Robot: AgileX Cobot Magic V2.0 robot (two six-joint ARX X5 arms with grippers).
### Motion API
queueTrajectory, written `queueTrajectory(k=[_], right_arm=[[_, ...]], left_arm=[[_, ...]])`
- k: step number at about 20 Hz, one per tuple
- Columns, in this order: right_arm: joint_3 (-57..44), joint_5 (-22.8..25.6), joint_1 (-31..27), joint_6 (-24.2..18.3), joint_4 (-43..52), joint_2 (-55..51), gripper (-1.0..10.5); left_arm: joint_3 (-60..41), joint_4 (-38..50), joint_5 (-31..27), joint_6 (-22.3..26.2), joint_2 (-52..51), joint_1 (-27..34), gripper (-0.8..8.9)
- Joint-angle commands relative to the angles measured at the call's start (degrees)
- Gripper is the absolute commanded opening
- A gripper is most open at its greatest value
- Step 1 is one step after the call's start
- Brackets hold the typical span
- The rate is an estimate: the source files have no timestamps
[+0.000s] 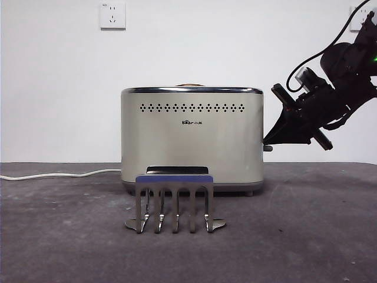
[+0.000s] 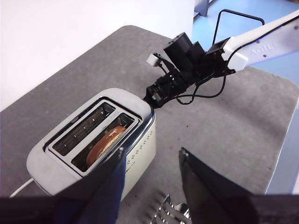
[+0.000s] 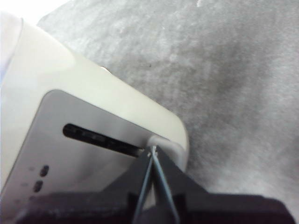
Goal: Pick up a slice of bread from the rack,put the bread on the toaster,press the button
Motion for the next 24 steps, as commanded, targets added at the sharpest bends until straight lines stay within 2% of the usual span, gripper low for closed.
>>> queueTrajectory(k=[1, 4, 8, 10, 13, 16, 20, 24], right_arm=[[0.4, 0.6, 0.0, -0.1, -0.5, -3.5, -0.1], [0.7, 0.9, 0.0, -0.1, -1.5, -11.6, -0.1], [0.7, 0.9, 0.0, -1.2, -11.2, -23.6, -0.1], [0.7, 0.7, 0.2, -3.9, -19.8, -29.7, -0.1], [0.7, 0.6, 1.0, -11.4, -36.6, -39.3, -0.1], [0.7, 0.7, 1.4, -16.0, -46.2, -44.5, -0.1], [0.7, 0.7, 1.4, -20.0, -56.1, -49.9, -0.1], [0.7, 0.7, 1.4, -21.3, -62.4, -53.9, -0.1]], left_arm=[[-0.1, -0.7, 0.1, -0.4, 0.0, -0.1, 1.92], [-0.1, -1.1, 0.0, -0.4, 0.0, -0.1, 1.88], [-0.1, -1.3, 0.0, -0.4, 0.0, -0.1, 1.89], [-0.1, -1.9, 0.0, -0.4, 0.0, -0.1, 1.89], [-0.1, -3.9, 0.1, -0.3, 0.0, -0.1, 1.89], [-0.1, -5.3, 0.1, -0.3, 0.0, -0.1, 1.88], [-0.1, -6.8, 0.1, -0.3, 0.0, -0.1, 1.88], [-0.1, -9.2, 0.2, -0.3, 0.0, -0.1, 1.88]])
